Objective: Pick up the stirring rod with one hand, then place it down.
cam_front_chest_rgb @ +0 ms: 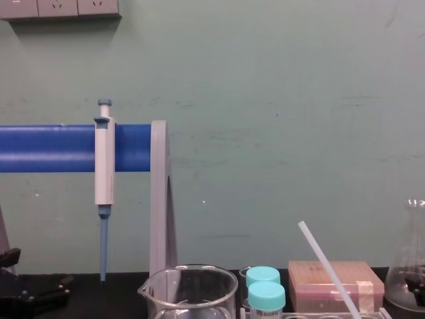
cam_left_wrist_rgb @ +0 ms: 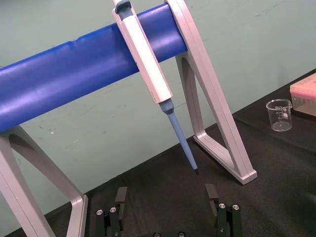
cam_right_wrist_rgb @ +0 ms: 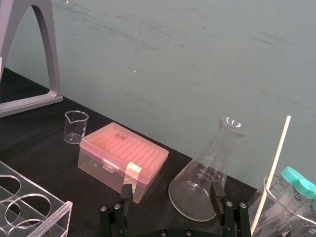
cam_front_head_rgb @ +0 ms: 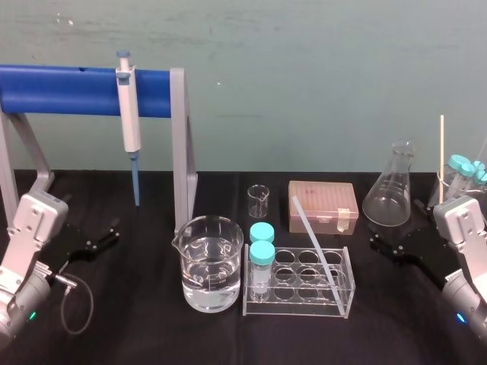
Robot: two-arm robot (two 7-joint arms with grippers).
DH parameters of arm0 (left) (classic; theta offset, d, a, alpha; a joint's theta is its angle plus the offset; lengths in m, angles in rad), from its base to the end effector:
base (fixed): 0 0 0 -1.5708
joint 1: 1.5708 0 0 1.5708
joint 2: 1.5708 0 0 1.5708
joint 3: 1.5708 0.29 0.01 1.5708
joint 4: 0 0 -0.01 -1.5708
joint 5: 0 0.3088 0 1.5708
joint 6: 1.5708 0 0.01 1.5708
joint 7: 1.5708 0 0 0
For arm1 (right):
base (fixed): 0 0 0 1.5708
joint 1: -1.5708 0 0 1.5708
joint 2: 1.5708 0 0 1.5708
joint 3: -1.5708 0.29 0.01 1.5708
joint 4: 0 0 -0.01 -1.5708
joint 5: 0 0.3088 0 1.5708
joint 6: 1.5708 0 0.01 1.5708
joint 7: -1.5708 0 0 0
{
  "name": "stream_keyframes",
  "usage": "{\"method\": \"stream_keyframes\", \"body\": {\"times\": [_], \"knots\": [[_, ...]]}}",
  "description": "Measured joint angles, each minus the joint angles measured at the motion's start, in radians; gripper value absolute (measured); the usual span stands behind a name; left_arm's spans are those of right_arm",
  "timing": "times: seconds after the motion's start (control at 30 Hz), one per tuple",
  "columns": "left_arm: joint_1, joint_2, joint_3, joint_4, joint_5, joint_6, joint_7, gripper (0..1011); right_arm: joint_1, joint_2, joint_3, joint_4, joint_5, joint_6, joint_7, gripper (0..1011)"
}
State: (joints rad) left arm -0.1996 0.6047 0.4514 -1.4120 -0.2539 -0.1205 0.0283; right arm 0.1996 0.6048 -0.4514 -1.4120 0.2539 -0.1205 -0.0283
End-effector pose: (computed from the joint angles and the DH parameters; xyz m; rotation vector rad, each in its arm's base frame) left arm 0.3581 0.0827 -0.3022 0.3045 -0.2851 1.2480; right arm 0.3581 -0.0827 -0.3022 -0.3045 -0.2852 -1.2480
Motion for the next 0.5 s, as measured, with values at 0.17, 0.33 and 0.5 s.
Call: {"method": "stream_keyframes", "body": {"times": [0.17, 0.33, 0.5], "knots": [[0.0, 0.0, 0.0, 0.0, 0.0, 0.0, 0.0, 1000, 0.0, 0.0, 0.0, 0.0, 0.0, 0.0, 0.0, 1004], [0.0, 0.0, 0.0, 0.0, 0.0, 0.0, 0.0, 1000, 0.0, 0.0, 0.0, 0.0, 0.0, 0.0, 0.0, 1004], [0.0, 0.0, 0.0, 0.0, 0.0, 0.0, 0.0, 1000, 0.0, 0.0, 0.0, 0.0, 0.0, 0.0, 0.0, 1004]]}}
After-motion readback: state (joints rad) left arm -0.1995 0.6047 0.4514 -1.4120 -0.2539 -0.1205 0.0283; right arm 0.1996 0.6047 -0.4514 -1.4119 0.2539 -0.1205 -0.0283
